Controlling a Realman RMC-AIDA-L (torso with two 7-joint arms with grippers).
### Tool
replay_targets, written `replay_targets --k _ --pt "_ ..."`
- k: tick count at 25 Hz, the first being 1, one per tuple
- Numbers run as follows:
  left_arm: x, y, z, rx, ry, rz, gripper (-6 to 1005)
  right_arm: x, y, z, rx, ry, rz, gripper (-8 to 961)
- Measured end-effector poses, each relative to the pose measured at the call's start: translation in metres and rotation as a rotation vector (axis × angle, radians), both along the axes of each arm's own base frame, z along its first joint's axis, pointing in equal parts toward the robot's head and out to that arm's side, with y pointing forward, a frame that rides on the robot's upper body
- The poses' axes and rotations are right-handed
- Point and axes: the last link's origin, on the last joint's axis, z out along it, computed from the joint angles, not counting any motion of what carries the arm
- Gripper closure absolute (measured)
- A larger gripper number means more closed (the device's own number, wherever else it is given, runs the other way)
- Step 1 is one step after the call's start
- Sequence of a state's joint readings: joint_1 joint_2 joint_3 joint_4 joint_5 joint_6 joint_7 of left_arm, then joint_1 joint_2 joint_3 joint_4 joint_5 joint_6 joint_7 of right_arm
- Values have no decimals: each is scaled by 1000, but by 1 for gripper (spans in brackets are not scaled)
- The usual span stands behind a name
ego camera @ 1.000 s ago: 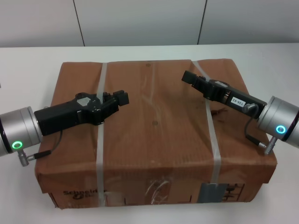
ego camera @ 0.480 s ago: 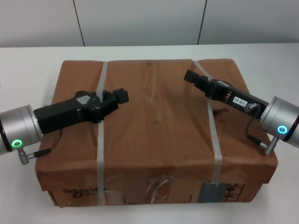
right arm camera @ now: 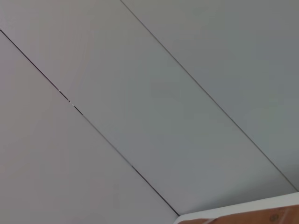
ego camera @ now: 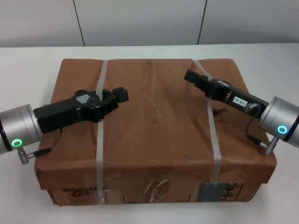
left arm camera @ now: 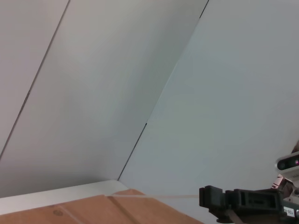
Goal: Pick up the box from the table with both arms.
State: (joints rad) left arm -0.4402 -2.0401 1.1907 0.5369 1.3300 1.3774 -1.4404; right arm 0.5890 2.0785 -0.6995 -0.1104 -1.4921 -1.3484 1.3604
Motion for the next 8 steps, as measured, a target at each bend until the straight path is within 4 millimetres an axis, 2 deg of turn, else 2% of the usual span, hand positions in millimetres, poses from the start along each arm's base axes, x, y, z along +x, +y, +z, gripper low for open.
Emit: replay_targets --k 8 --pt "-1 0 0 -1 0 2 871 0 0 0 4 -3 1 914"
